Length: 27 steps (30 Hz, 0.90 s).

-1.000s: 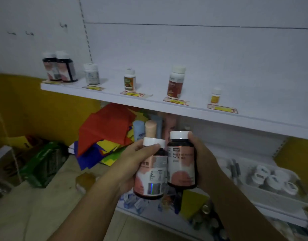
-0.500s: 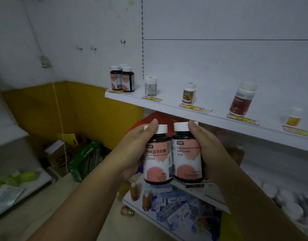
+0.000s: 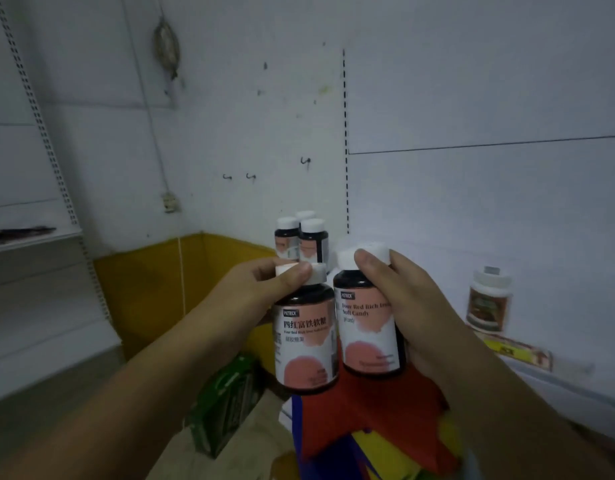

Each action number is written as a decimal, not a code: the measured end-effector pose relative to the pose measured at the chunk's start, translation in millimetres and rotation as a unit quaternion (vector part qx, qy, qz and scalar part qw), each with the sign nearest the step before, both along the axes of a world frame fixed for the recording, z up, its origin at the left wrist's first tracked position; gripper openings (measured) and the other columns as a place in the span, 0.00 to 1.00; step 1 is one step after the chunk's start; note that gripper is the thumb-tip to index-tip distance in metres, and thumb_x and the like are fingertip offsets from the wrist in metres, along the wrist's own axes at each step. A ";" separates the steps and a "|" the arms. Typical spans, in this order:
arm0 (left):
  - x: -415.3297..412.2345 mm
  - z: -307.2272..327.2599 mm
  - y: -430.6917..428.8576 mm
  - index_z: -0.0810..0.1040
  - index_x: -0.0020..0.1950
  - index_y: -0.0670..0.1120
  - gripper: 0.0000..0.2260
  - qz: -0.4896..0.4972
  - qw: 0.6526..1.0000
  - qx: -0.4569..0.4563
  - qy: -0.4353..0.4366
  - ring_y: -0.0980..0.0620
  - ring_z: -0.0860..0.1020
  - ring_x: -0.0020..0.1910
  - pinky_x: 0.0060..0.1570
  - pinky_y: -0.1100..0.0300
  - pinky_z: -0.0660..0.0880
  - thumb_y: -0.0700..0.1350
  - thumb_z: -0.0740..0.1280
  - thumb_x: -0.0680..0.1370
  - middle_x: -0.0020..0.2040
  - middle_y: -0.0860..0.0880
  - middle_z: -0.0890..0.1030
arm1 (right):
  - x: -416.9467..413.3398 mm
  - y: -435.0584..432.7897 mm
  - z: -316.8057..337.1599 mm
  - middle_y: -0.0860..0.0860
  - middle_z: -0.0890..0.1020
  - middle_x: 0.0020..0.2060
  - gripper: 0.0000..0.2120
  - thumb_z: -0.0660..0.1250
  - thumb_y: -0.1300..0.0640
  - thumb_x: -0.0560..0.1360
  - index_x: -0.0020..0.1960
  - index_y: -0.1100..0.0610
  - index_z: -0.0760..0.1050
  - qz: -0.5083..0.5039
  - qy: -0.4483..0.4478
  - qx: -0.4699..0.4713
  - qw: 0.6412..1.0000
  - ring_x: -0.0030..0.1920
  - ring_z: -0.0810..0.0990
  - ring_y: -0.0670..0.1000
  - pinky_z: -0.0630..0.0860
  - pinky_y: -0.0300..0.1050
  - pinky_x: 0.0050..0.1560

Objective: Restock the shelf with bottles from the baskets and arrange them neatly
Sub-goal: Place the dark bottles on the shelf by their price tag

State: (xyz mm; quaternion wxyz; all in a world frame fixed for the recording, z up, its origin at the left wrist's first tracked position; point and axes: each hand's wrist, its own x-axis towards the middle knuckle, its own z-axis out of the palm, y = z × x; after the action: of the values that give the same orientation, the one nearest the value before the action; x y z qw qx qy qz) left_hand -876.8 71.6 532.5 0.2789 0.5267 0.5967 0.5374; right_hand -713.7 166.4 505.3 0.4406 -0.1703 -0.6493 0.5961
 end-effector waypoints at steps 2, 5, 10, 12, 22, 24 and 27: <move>-16.1 13.5 15.6 0.81 0.46 0.50 0.20 -0.002 1.000 0.016 0.019 0.57 0.84 0.38 0.36 0.64 0.76 0.60 0.68 0.61 0.38 0.54 0.86 | -8.8 13.0 22.0 0.50 0.86 0.42 0.20 0.70 0.34 0.59 0.44 0.46 0.80 -0.008 -0.005 0.046 0.999 0.43 0.85 0.51 0.81 0.50 0.41; -40.5 38.9 43.7 0.81 0.44 0.48 0.21 -0.023 0.998 0.038 0.043 0.55 0.84 0.39 0.32 0.66 0.78 0.60 0.71 0.59 0.38 0.52 0.86 | -21.7 32.6 59.1 0.50 0.86 0.39 0.20 0.69 0.34 0.59 0.41 0.48 0.79 -0.035 -0.006 0.102 0.994 0.40 0.85 0.51 0.82 0.50 0.41; -95.9 94.8 101.5 0.83 0.47 0.49 0.24 -0.036 0.991 0.085 0.095 0.52 0.84 0.45 0.40 0.60 0.78 0.64 0.71 0.60 0.44 0.50 0.86 | -51.3 72.1 117.0 0.47 0.84 0.32 0.19 0.68 0.38 0.68 0.41 0.55 0.80 -0.114 -0.075 0.194 0.971 0.33 0.83 0.46 0.77 0.37 0.33; -118.1 115.7 127.5 0.83 0.47 0.48 0.23 -0.040 0.990 0.101 0.094 0.52 0.84 0.44 0.40 0.59 0.79 0.62 0.71 0.61 0.44 0.51 0.86 | -64.5 91.8 129.0 0.46 0.85 0.32 0.19 0.68 0.39 0.69 0.42 0.56 0.81 -0.159 -0.101 0.202 0.961 0.34 0.83 0.44 0.75 0.37 0.36; -221.7 138.9 262.9 0.81 0.51 0.43 0.19 -0.052 0.982 0.179 -0.014 0.47 0.81 0.52 0.50 0.50 0.78 0.56 0.72 0.69 0.48 0.48 0.84 | -122.7 185.2 119.0 0.54 0.83 0.49 0.15 0.73 0.52 0.65 0.49 0.58 0.79 -0.294 -0.189 0.118 0.930 0.54 0.80 0.54 0.74 0.57 0.61; -233.6 130.2 292.7 0.80 0.53 0.43 0.17 -0.062 0.985 0.159 -0.027 0.48 0.81 0.52 0.47 0.54 0.78 0.53 0.72 0.71 0.49 0.47 0.83 | -136.1 201.3 111.6 0.56 0.83 0.50 0.14 0.74 0.55 0.66 0.49 0.59 0.80 -0.300 -0.225 0.084 0.923 0.55 0.79 0.56 0.74 0.56 0.61; -244.0 113.6 335.0 0.79 0.52 0.44 0.14 -0.086 0.985 0.142 -0.047 0.49 0.81 0.50 0.40 0.59 0.76 0.51 0.72 0.71 0.50 0.47 0.82 | -150.8 223.2 98.7 0.56 0.83 0.51 0.14 0.73 0.57 0.68 0.52 0.60 0.79 -0.289 -0.259 0.027 0.921 0.54 0.80 0.54 0.75 0.49 0.54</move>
State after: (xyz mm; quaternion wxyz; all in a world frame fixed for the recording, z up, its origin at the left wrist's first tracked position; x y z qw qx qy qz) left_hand -1120.8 406.7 646.1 0.2746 0.5844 0.4531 0.6146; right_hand -864.5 389.6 604.1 0.4150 -0.4869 -0.6791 0.3598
